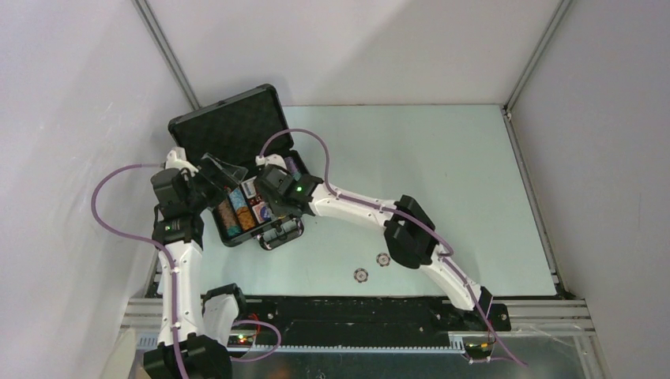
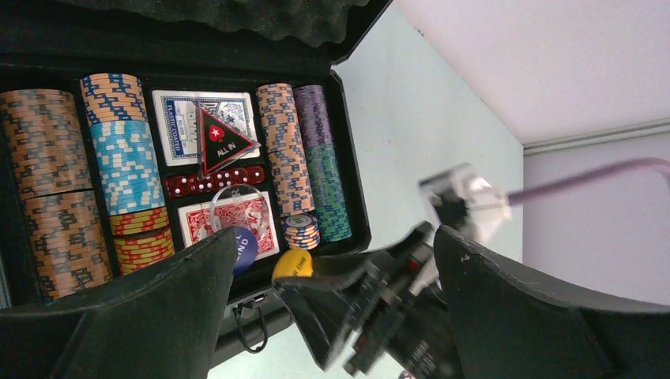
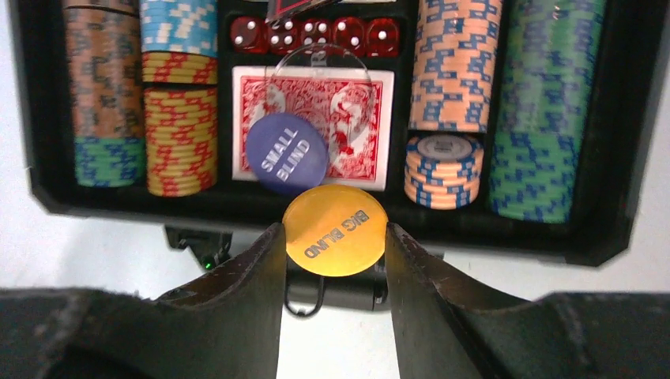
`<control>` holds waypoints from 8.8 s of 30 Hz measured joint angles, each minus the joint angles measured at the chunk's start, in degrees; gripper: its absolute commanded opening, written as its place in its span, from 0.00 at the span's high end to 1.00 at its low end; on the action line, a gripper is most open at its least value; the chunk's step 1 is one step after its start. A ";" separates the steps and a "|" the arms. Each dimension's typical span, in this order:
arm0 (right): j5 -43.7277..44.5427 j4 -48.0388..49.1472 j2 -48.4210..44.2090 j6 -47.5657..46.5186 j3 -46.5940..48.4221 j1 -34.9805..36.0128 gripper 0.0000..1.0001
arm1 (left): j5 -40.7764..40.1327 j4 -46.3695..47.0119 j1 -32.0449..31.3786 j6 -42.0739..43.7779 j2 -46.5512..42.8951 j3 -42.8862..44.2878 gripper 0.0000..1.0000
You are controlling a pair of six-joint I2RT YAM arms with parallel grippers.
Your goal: Pack up texas hold em set
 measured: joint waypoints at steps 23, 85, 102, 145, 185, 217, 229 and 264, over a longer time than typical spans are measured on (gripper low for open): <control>-2.80 8.37 7.17 -8.33 5.01 -1.44 0.34 | 0.02 0.00 0.61 0.00 0.00 0.00 0.02; -17.79 12.13 -3.52 -9.25 -17.59 -21.75 0.04 | -51.93 -9.75 4.94 -11.96 25.20 2.01 0.02; -17.20 17.66 -24.70 -9.16 -30.29 -22.25 0.04 | -49.86 -5.68 5.11 -9.42 42.93 9.03 0.00; -17.81 19.45 -31.41 -7.65 -39.87 -26.36 0.03 | -44.09 5.64 1.20 -1.20 48.17 12.04 0.06; -18.88 19.65 -44.24 -3.15 -50.84 -44.74 0.03 | -29.24 10.67 -30.42 -1.60 51.78 13.60 0.08; -9.64 6.56 -64.46 2.97 -64.54 -39.85 0.01 | -38.93 -15.13 -31.78 4.90 11.80 22.08 0.00; -2.51 1.53 -70.90 10.40 -76.41 -26.47 0.06 | -39.32 -17.27 -29.38 12.33 8.94 15.89 0.00; -5.22 5.14 -51.28 18.10 -77.46 -12.20 0.28 | -32.15 -16.85 -25.55 12.17 8.28 14.56 0.01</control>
